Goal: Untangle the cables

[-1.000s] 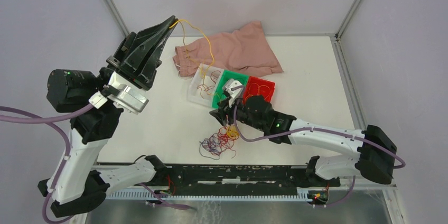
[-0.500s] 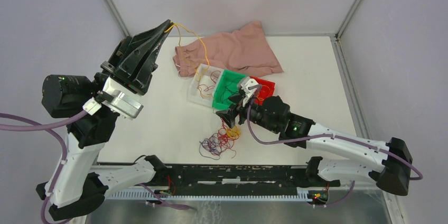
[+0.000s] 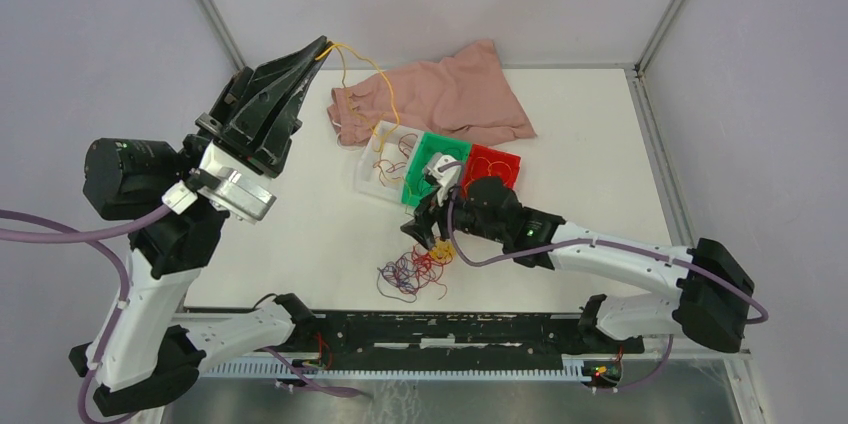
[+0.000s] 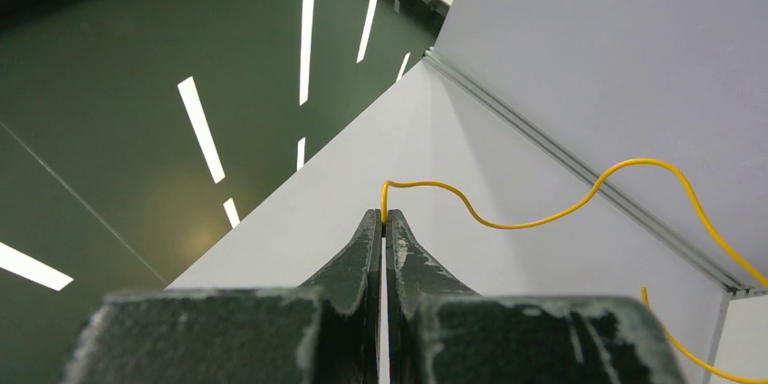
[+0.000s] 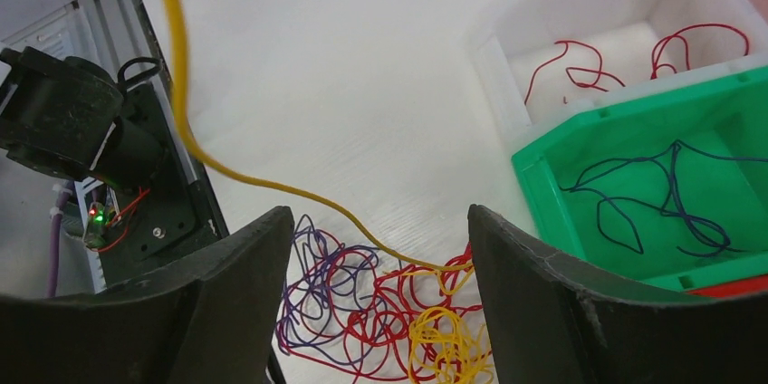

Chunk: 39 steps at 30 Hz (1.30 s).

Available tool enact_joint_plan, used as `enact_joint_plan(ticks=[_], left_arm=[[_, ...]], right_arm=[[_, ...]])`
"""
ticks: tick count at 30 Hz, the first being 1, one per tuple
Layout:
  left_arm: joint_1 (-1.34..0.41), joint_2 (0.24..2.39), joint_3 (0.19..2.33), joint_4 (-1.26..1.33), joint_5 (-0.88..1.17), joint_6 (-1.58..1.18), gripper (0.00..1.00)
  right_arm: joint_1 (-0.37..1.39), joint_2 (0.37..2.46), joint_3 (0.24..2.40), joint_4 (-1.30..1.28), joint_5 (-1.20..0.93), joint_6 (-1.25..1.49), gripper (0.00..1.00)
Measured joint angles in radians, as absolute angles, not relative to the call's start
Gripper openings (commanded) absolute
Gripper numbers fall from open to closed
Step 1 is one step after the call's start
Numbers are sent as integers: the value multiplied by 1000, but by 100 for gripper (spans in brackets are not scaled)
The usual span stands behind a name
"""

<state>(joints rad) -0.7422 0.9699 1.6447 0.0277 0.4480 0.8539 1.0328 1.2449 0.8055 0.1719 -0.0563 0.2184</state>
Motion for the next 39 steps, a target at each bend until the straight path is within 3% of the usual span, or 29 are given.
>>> enact_joint_plan(ticks=[2,6,9,18,25,34,39], left_arm=[[-742,970,1645,28,448,854,3],[-742,968,1644,23,447,854,3],[-742,952,1614,17,430,842,3],[-742,781,1232,-72,243,559,7],[-742,820,1085,-239,305,373,16],[-734,848,993,-347,421,309,44],[-710,849,991,-368,480,303,51]], right_arm=[[1032,1277,814,175,-72,215,61],[1029,1339,848,178,-76,206,23],[1025,1344,860,179,-69,203,1],[1012,1203,862,216,-34,238,1],[1011,1137,858,284,-67,305,1],[1012,1107,822,289,-110,377,1],[1013,1109,820,266,-157,413,1]])
